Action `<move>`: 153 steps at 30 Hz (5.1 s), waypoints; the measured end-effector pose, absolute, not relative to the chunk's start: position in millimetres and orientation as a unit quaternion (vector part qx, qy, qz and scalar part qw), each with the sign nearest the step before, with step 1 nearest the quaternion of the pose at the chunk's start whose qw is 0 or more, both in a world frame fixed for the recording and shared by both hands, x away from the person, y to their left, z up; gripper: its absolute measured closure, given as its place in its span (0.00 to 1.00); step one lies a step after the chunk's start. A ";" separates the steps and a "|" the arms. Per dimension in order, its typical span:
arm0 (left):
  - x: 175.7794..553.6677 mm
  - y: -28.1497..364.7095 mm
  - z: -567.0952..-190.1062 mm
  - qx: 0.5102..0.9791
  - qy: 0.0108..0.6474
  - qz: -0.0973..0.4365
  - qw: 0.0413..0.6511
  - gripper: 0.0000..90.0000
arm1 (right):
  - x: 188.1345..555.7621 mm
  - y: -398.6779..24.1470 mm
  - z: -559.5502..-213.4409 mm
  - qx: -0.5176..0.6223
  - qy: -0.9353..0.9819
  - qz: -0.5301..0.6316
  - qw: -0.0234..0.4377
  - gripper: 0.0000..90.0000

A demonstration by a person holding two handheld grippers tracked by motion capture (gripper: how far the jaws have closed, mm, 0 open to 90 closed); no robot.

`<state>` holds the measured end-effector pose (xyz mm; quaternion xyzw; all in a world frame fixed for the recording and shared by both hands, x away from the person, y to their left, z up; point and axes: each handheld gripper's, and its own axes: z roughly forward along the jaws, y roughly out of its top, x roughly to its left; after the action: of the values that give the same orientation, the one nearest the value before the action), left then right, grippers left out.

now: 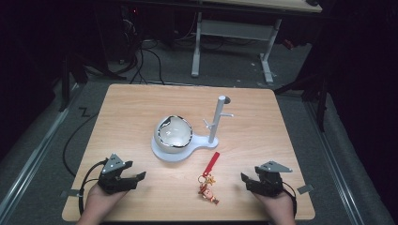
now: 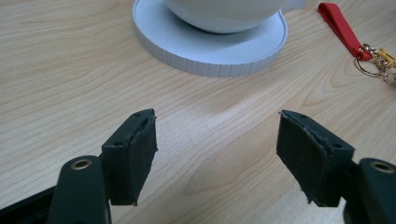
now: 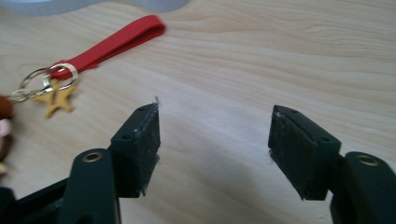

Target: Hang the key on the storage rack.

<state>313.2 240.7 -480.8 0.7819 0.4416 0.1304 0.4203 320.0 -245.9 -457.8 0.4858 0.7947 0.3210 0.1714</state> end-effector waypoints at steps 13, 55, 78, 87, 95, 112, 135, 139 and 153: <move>315.2 239.3 -478.9 0.784 0.436 0.132 0.422 0.32 | 290.6 -199.9 -464.7 0.415 0.850 0.299 0.129 0.57; 265.7 285.3 -474.7 0.757 0.481 0.167 0.409 0.32 | 364.7 -124.2 -470.5 0.347 0.868 0.317 0.158 0.79; 301.2 243.0 -472.0 0.788 0.420 0.146 0.426 0.32 | 327.1 -201.6 -461.3 0.412 0.844 0.278 0.202 0.77; 310.5 232.1 -471.5 0.793 0.407 0.141 0.431 0.33 | 304.5 -219.9 -465.2 0.426 0.844 0.267 0.187 0.77; 308.5 233.6 -472.6 0.798 0.405 0.143 0.423 0.32 | 325.9 -203.8 -476.3 0.416 0.852 0.266 0.174 0.77; 308.6 236.8 -472.4 0.795 0.412 0.145 0.422 0.32 | 280.0 -176.7 -461.0 0.333 0.886 0.299 0.120 0.70; 274.2 274.5 -473.1 0.771 0.458 0.164 0.411 0.32 | 303.9 -131.9 -475.2 0.283 0.907 0.293 0.108 0.70; 262.6 284.0 -471.9 0.765 0.470 0.173 0.406 0.33 | 321.9 -129.2 -474.2 0.327 0.887 0.299 0.131 0.72; 254.1 288.5 -473.6 0.760 0.479 0.172 0.403 0.34 | 346.2 -134.6 -468.5 0.383 0.859 0.308 0.146 0.52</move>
<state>254.1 288.5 -473.6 0.7604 0.4791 0.1718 0.4035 346.2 -134.6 -468.5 0.3831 0.8588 0.3075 0.1456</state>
